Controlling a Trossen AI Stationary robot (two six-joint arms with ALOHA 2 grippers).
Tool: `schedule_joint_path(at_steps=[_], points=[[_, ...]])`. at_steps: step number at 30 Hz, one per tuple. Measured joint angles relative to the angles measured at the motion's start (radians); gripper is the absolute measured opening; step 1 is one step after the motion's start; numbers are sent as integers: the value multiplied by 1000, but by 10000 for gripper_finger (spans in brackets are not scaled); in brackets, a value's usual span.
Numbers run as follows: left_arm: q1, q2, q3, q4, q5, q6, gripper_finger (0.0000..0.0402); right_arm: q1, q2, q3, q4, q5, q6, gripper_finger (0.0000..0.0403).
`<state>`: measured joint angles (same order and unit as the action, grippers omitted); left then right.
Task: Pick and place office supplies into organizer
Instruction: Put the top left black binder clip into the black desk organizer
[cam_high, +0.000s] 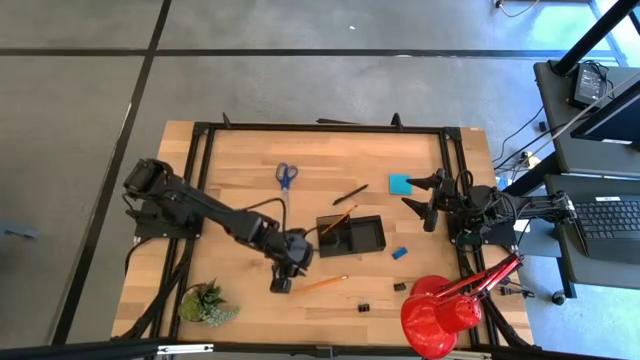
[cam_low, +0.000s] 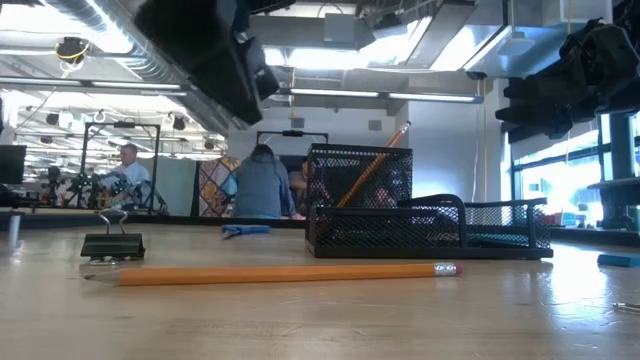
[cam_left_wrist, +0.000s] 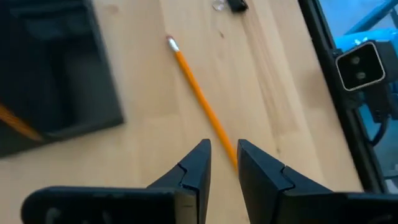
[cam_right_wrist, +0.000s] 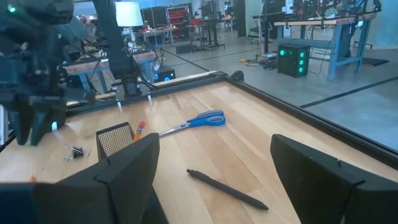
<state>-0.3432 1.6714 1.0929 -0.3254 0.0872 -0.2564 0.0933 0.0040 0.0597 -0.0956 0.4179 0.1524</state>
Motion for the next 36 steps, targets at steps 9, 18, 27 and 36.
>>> schedule_joint_path(at_steps=[9,18,27,36], points=[[-61,22,23,-142,-106,-169,73,0,0,0,0,0,32,310],[-116,89,101,-370,-130,-331,73,0,0,0,0,-1,56,310],[-92,190,170,-531,-139,-361,73,0,9,0,-3,-1,55,310],[-73,211,178,-576,-114,-361,73,0,14,0,-1,-1,52,310]])
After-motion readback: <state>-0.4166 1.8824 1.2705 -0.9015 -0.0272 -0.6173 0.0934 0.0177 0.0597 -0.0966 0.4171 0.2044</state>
